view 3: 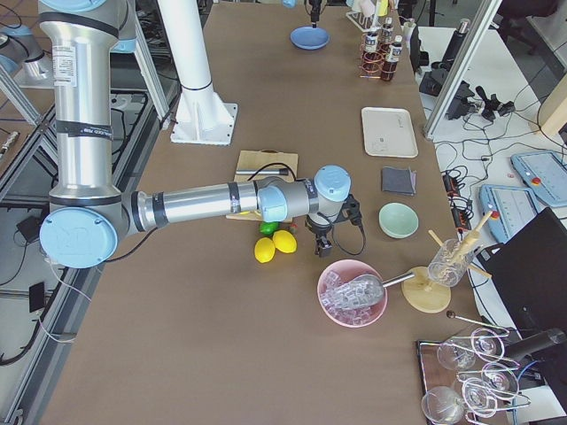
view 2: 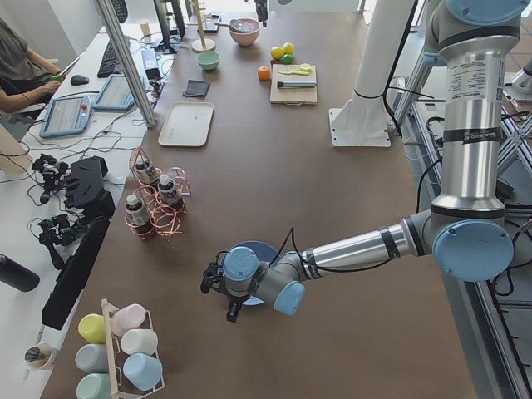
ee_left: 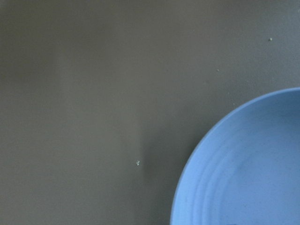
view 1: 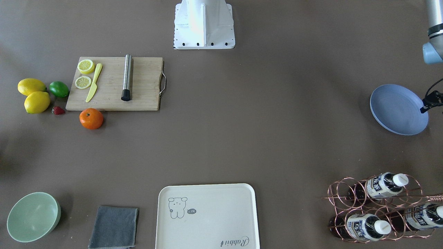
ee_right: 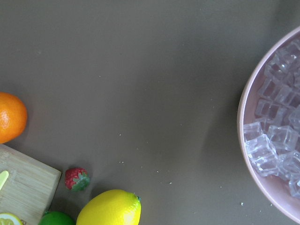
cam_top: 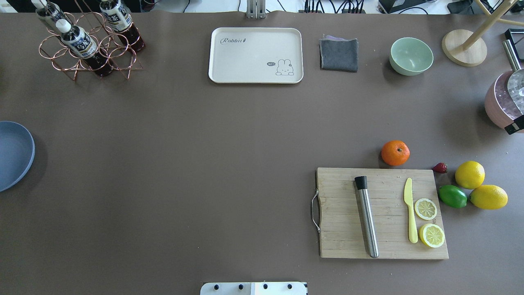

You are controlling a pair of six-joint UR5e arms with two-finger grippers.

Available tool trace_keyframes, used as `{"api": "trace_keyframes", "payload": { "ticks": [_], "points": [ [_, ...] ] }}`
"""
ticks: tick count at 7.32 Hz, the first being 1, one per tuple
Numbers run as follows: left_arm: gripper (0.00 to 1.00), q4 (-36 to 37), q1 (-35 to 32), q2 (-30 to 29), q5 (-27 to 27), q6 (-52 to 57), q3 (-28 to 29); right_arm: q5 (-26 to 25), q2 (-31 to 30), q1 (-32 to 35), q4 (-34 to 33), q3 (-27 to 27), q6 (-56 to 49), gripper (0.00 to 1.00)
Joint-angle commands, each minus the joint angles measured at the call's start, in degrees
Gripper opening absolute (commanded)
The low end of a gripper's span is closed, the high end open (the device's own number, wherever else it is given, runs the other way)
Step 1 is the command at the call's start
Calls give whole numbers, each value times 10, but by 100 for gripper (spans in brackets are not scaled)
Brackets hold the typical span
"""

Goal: Pick orange to plate

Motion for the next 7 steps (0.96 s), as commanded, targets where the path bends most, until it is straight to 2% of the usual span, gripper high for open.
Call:
{"api": "trace_keyframes", "payload": {
  "ticks": [1,3,4,5,6,7],
  "points": [
    [83,-1,8,-10,-1,0,9,-2,5,-10,-1,-2,-1,100],
    [81,-1,23,-25,0,-14,24,-1,5,-10,0,-2,-1,100],
    [74,-1,30,-33,0,-26,28,-1,5,-10,-1,-2,-1,100],
    [53,-1,33,-35,0,-41,28,-1,5,-10,-1,-1,-1,100],
    [18,0,36,-36,2,-58,29,-1,5,-10,-1,-1,-1,100],
    [0,3,36,-38,1,-60,29,-1,5,-10,0,0,0,100]
  ]
}}
